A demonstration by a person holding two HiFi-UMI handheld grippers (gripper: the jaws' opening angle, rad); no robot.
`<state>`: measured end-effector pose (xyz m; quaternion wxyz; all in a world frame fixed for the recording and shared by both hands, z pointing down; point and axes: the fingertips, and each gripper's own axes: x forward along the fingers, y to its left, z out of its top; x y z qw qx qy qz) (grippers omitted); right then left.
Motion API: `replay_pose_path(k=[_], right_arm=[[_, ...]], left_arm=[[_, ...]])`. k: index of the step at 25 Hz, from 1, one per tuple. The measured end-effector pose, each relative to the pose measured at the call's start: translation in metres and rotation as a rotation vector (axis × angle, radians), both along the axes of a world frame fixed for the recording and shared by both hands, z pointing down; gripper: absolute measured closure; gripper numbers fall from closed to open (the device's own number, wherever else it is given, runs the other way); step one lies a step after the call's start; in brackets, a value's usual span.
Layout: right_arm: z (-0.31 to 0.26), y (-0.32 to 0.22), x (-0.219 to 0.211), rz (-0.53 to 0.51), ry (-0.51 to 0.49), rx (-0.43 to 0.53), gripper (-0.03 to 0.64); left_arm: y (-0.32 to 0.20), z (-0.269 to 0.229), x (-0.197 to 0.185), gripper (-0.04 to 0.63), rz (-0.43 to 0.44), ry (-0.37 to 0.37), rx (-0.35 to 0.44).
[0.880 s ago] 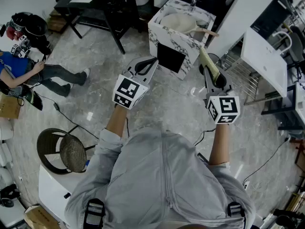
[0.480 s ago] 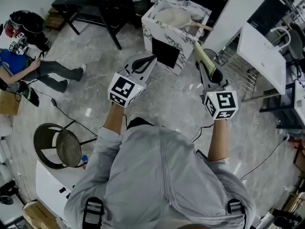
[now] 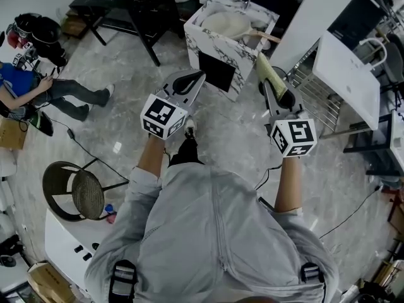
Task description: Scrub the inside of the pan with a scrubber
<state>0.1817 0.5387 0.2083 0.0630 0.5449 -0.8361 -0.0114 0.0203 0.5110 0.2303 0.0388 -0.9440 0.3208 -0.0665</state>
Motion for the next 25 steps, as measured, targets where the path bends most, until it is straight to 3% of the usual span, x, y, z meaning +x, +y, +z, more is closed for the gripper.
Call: replay_pose_path(k=[9, 25], right_arm=[[0.013, -0.073, 0.006, 0.013, 0.019, -0.011, 0.528], [0.012, -0.303, -0.01, 0.075, 0.061, -0.053, 0.528]], left_arm=[[-0.083, 0.021, 0.005, 0.572, -0.021, -0.042, -0.003], [-0.326, 0.023, -0.015, 0.572, -0.012, -0.072, -0.01]])
